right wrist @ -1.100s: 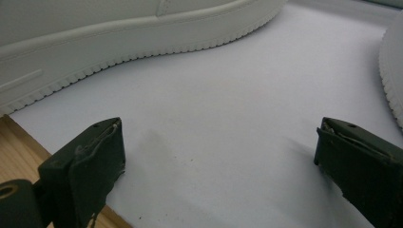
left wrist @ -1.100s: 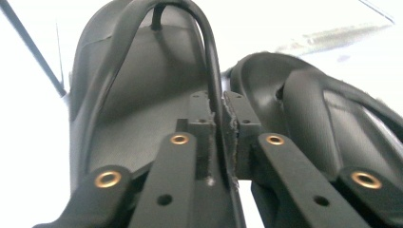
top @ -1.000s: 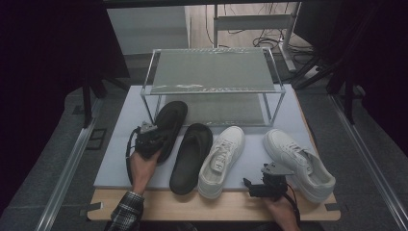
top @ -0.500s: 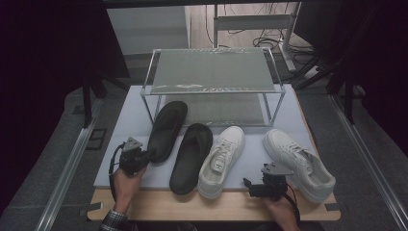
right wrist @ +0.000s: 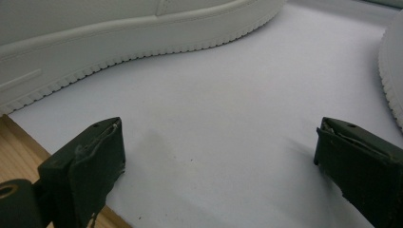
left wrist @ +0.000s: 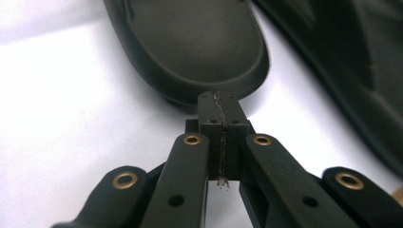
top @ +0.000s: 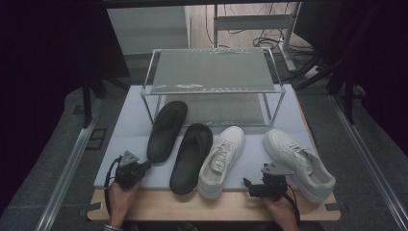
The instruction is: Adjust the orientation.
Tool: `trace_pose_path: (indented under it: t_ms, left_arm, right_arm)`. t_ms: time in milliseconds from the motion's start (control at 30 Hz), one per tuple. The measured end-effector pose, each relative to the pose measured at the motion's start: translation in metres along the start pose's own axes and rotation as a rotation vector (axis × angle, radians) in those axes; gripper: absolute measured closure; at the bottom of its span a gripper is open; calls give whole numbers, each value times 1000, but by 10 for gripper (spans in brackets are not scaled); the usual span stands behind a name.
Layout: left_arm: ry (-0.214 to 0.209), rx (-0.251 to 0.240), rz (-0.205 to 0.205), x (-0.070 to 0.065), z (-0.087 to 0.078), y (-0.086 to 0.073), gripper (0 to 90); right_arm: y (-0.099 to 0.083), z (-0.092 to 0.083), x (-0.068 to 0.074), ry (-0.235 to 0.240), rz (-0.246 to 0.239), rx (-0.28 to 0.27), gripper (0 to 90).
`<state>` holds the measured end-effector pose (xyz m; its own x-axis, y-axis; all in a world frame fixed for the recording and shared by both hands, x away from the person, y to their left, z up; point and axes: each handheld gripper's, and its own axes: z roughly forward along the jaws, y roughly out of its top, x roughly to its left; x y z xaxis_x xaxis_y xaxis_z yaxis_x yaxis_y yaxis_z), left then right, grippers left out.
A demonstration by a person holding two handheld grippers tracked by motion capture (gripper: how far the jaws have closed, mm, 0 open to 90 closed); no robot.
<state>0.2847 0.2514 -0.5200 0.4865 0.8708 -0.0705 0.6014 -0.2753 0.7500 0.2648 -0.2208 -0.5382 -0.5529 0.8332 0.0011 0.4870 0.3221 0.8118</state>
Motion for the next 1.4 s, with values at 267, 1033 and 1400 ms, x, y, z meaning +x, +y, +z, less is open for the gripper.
trace_pose_path:
  t_ms: [267, 1033, 1400]
  left_arm:
    - [14, 3, 0, 3, 10, 10, 897]
    - [-7, -18, 3, -3, 40, 46, 897]
    - [8, 1, 13, -2, 52, 65, 896]
  right_arm:
    - [0, 0, 0, 2, 1, -2, 30]
    - [0, 0, 0, 3, 1, -2, 30]
    - [0, 0, 0, 3, 1, -2, 30]
